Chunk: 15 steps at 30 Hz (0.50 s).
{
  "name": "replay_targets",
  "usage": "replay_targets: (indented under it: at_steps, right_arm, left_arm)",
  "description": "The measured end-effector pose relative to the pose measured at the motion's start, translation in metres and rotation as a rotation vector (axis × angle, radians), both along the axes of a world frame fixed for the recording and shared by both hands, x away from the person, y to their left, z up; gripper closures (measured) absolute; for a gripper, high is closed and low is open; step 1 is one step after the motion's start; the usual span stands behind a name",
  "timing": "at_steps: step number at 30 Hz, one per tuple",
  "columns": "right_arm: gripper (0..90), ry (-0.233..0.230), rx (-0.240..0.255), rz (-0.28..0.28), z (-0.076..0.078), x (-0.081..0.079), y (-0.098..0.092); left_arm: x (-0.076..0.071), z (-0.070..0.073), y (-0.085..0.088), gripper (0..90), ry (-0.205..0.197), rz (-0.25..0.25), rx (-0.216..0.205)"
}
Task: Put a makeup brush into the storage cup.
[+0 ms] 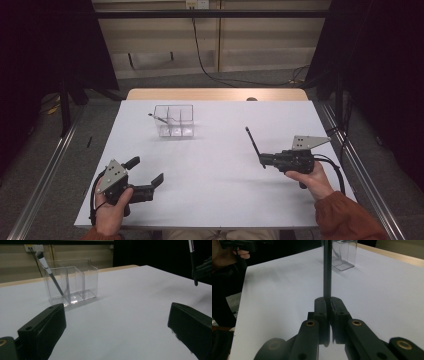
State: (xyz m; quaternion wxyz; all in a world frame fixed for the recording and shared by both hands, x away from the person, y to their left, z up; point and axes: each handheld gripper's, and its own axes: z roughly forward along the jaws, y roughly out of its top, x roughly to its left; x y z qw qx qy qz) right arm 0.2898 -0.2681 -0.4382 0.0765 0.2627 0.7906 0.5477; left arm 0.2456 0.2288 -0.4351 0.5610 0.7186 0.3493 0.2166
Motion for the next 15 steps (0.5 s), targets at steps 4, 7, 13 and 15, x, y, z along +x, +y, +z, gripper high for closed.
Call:
replay_targets:
  at_steps: [4,7,13,15]
  right_arm:
    - [84.3,-0.002,0.011,0.005,0.002,-0.001,0.002]
    - [84.3,-0.008,0.019,0.014,0.003,-0.003,0.005]
    - [84.3,-0.008,0.028,0.033,0.004,-0.003,0.012]
    - [84.3,-0.009,0.019,0.042,0.004,-0.002,0.014]
  left_arm:
    - [0.0,-0.001,-0.009,1.9,0.007,-0.043,0.012]
    - [0.0,0.0,-0.016,2.0,0.001,-0.07,0.022]
    - [0.003,0.006,-0.026,1.8,-0.012,-0.094,-0.007]
    - [0.005,0.006,-0.03,1.8,-0.012,-0.11,-0.008]
